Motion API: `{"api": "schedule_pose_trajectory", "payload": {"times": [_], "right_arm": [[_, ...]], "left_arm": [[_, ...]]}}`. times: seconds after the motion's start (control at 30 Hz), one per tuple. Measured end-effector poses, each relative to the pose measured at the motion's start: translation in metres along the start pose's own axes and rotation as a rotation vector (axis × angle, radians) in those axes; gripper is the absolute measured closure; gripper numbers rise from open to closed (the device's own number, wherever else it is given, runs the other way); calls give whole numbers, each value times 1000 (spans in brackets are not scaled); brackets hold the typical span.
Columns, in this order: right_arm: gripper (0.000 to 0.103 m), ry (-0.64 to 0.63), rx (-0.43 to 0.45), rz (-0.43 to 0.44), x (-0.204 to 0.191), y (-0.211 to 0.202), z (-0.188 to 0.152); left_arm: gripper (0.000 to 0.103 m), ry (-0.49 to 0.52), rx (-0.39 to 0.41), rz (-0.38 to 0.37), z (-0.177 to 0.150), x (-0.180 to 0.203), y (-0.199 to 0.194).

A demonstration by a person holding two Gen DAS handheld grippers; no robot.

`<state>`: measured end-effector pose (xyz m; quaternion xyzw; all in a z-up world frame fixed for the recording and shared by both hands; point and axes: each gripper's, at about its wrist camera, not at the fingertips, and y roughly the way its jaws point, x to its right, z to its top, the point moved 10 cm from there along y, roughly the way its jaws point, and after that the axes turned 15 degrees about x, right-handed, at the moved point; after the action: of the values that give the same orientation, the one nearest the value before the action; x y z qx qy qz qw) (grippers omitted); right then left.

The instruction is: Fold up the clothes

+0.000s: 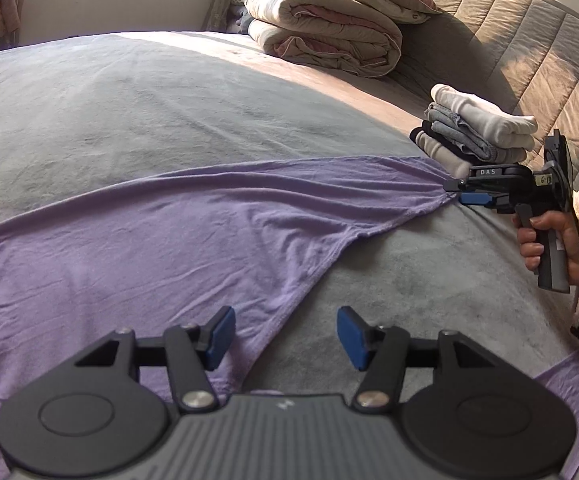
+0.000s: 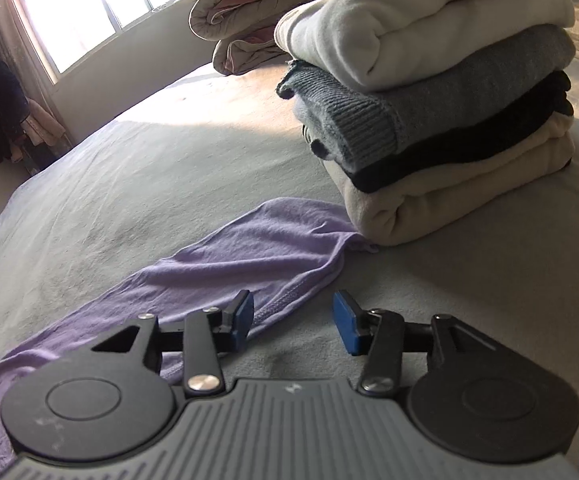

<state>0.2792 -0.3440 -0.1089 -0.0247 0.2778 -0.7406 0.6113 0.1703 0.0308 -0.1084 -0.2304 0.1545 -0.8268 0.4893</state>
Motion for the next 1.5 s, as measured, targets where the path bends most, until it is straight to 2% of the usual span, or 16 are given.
{"api": "schedule_pose_trajectory", "payload": {"times": [0.07, 0.1, 0.17, 0.27, 0.37, 0.4, 0.43, 0.53, 0.7, 0.87, 1.13, 1.5], "right_arm": [[95, -56, 17, -61, 6, 9, 4], [103, -84, 26, -92, 9, 13, 6], [103, -127, 35, -134, 12, 18, 10], [99, -149, 23, -135, 7, 15, 11], [79, -172, 11, -137, 1, 13, 13], [61, -183, 14, -133, 0, 9, 13], [51, -197, 23, -126, -1, 4, 13], [51, -227, 22, -98, -2, -14, 7], [51, -284, 22, -48, -14, -14, 5], [51, -367, 44, -22, -30, -12, 21], [51, -442, 34, -5, -42, -11, 25], [51, -568, -7, -18, -38, 19, 41]], "left_arm": [[45, 35, 2, 7, -9, -1, 0], [45, 48, 3, 10, -13, -1, -1], [45, 27, 1, 14, -12, -4, -5], [45, -21, 0, 31, -10, -9, -12], [42, -46, 9, 66, -9, -17, -20], [40, -51, 14, 80, -8, -20, -22], [37, -55, 18, 93, -8, -23, -25], [36, -69, 32, 134, -7, -32, -33], [36, -110, 64, 187, -5, -46, -42], [36, -183, 99, 228, -6, -61, -37], [31, -146, 117, 272, -3, -61, -34], [30, -120, 146, 297, -1, -61, -25]]}}
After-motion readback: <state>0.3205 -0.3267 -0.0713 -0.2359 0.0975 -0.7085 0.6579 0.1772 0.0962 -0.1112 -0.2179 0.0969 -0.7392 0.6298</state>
